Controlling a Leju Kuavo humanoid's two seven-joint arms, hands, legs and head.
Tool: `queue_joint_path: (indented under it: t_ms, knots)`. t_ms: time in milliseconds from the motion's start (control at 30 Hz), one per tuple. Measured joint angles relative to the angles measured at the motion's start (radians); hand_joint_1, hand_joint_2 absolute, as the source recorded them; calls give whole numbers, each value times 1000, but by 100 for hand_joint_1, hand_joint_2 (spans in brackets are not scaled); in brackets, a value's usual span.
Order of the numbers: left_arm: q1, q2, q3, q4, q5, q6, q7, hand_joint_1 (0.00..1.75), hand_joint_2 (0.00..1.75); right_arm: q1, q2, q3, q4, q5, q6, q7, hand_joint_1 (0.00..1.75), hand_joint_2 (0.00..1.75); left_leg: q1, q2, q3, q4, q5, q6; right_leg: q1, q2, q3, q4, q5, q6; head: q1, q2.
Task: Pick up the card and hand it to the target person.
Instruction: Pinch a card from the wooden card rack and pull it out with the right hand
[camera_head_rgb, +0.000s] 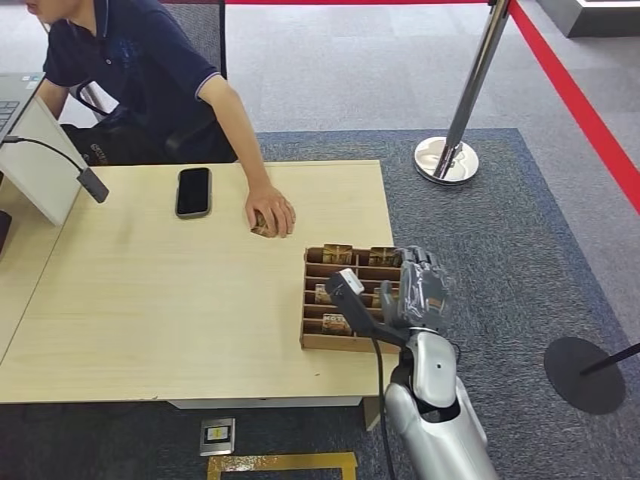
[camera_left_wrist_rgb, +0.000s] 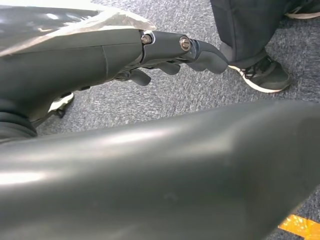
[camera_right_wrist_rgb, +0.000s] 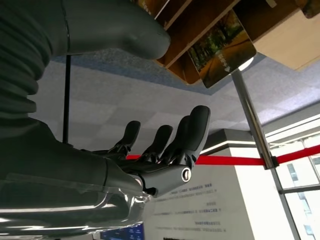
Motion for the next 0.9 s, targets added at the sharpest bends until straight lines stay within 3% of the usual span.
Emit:
queue_joint_path:
  t_ms: [467,900]
  knots:
    - [0,0,0,0,-7,0,4,0,0,-29,2,-28,151,26,-16,19,68,175,0,0,0,0,0,0,0,0,0,0,0,0,0,0]
    - [0,0,0,0,-9,-3,-2,0,0,-28,6,-33,170,40,-29,19,69,175,0,0,0,0,0,0,0,0,0,0,0,0,0,0]
